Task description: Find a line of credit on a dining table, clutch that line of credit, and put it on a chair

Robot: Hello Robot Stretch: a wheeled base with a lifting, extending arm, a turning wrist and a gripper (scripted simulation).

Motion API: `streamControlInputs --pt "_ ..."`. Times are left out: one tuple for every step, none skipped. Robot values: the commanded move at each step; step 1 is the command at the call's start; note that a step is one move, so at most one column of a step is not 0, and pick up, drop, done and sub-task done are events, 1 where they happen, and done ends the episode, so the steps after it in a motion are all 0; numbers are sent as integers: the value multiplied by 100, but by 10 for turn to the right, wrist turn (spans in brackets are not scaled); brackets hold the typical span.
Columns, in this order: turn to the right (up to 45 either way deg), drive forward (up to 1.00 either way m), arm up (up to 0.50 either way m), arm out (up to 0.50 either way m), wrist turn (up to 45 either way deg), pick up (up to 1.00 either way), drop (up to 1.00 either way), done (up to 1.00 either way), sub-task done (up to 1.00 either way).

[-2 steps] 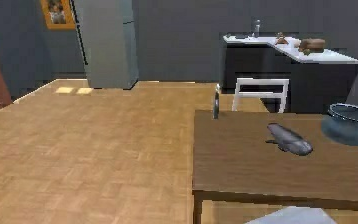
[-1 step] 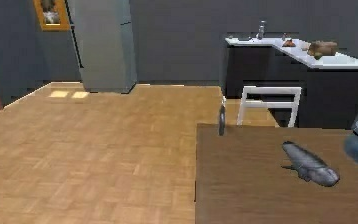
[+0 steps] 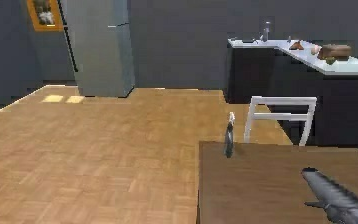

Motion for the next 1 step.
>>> streamControlInputs --pt "-450 0 0 0 0 0 0 0 0"
